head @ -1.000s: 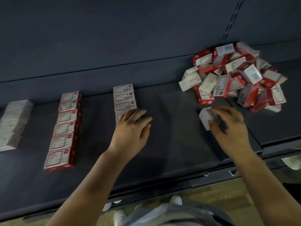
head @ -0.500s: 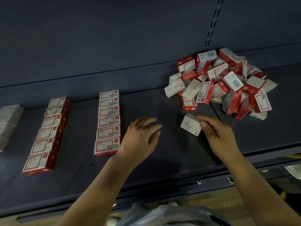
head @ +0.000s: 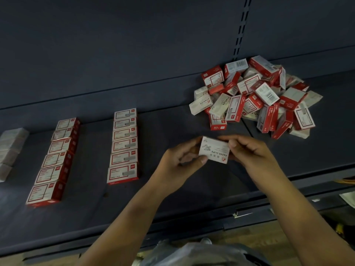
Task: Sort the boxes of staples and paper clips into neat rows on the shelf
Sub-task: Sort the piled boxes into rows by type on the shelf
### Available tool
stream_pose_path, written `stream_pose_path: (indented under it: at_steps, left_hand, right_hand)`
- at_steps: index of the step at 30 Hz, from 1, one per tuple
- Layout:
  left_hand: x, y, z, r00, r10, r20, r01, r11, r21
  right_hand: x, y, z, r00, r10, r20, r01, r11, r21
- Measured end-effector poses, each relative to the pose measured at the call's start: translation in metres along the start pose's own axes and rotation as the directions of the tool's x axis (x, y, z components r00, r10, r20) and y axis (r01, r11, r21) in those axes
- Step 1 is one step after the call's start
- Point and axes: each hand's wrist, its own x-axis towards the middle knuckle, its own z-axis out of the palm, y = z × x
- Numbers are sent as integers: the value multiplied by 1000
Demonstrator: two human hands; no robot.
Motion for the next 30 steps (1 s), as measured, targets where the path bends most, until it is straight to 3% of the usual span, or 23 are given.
stream_pose_path:
  at_steps: [6, 8, 12, 17, 21, 24, 27, 30]
  left_hand:
    - [2, 0, -4, 984, -130, -125, 73, 921, -382]
    - [3, -2, -8, 969, -198, -150, 97, 857, -505]
    - [0, -4, -17, 969, -228, -97, 141, 828, -542]
    - [-13, -12, -34, 980, -199, -10, 174, 881, -441]
    - [-28, -19, -58, 986, -165, 16, 158, 909, -385]
    - [-44, -19, -84, 997, -61, 53, 74, 947, -314]
    - [-62, -19, -115, 999, 22, 32, -18, 992, -122]
    - [-80, -25, -153, 976, 205, -72, -181, 951, 252]
  right_hand:
    - [-5, 3, 5, 993, 35, 114, -61, 972, 228]
    - [-7, 2, 10, 991, 34, 127, -57, 982, 178]
    - [-12, -3, 20, 987, 36, 158, -44, 998, 47]
    - [-17, -8, 41, 930, 134, 341, -105, 989, -102]
    - [-16, -7, 69, 949, 132, 288, -96, 986, -137]
    - [-13, -5, 93, 975, 84, 204, -61, 991, -120]
    - [-7, -6, 124, 987, 15, 161, 10, 988, -155]
    - [-2, -7, 165, 983, -63, 172, 99, 972, -212]
